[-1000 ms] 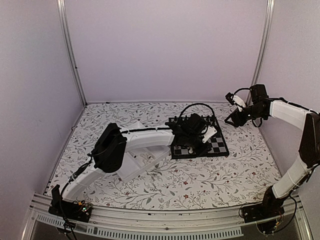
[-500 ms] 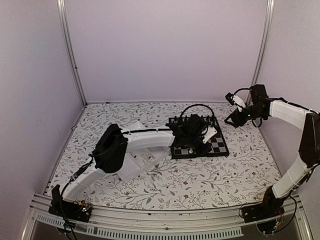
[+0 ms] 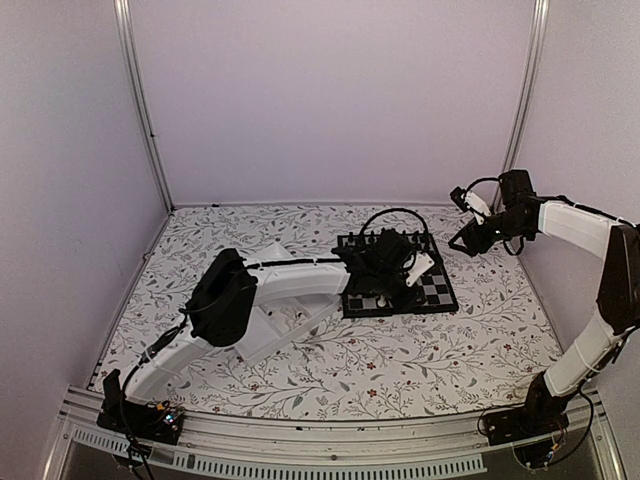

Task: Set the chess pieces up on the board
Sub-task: Place the chess piece on the chessboard, then pick up the chess piece from the storage box.

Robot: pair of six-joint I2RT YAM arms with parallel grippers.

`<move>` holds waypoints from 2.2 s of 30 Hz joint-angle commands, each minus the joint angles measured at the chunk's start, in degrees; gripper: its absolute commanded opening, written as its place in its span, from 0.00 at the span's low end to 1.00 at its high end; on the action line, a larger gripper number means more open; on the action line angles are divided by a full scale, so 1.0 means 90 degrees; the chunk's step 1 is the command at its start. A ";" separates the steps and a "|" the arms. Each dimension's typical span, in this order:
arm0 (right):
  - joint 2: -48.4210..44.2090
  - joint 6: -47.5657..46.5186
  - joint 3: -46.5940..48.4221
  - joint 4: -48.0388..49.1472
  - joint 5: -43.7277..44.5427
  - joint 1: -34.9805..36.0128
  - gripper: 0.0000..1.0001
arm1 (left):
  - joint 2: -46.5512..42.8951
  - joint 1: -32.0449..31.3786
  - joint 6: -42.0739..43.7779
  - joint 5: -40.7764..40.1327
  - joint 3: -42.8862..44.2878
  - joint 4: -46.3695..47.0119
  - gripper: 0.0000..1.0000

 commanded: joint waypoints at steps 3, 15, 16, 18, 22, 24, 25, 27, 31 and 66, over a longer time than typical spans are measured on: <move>0.0098 -0.0062 0.0046 -0.0092 -0.0189 0.0003 0.61 | -0.1278 -0.0044 0.0169 -0.0020 -0.0602 0.0030 0.35; 0.0023 -0.0134 0.0145 -0.0258 -0.0552 0.0017 0.60 | -0.4732 0.0430 -0.0807 -0.2432 -0.3583 -0.1531 0.38; 0.0004 -0.0150 0.0154 -0.0277 -0.0611 0.0018 0.60 | -0.4855 0.0571 -0.1064 -0.2627 -0.3778 -0.1789 0.37; -0.0046 -0.0173 0.0145 -0.0279 -0.0752 0.0013 0.60 | -0.5139 0.0833 -0.1539 -0.2919 -0.4347 -0.2099 0.37; -0.0019 -0.0231 0.0144 -0.0302 -0.0949 0.0057 0.59 | -0.5475 0.1298 -0.2410 -0.3152 -0.5109 -0.2542 0.35; 0.0033 -0.0257 0.0166 -0.0336 -0.0998 0.0113 0.58 | -0.5557 0.1502 -0.2734 -0.3341 -0.5351 -0.2706 0.35; 0.0066 -0.0277 0.0170 -0.0354 -0.1022 0.0161 0.57 | -0.5587 0.1638 -0.2875 -0.3384 -0.5462 -0.2738 0.35; 0.0095 -0.0324 0.0162 -0.0379 -0.1031 0.0261 0.57 | -0.5601 0.1961 -0.3040 -0.3428 -0.5663 -0.2614 0.35; 0.0151 -0.0351 0.0168 -0.0380 -0.1053 0.0367 0.56 | -0.5258 0.2517 -0.2932 -0.3236 -0.5647 -0.2229 0.35; 0.0442 -0.0324 0.0274 -0.0544 -0.1207 0.0507 0.54 | -0.3634 0.3495 -0.3316 -0.2694 -0.5705 -0.2054 0.36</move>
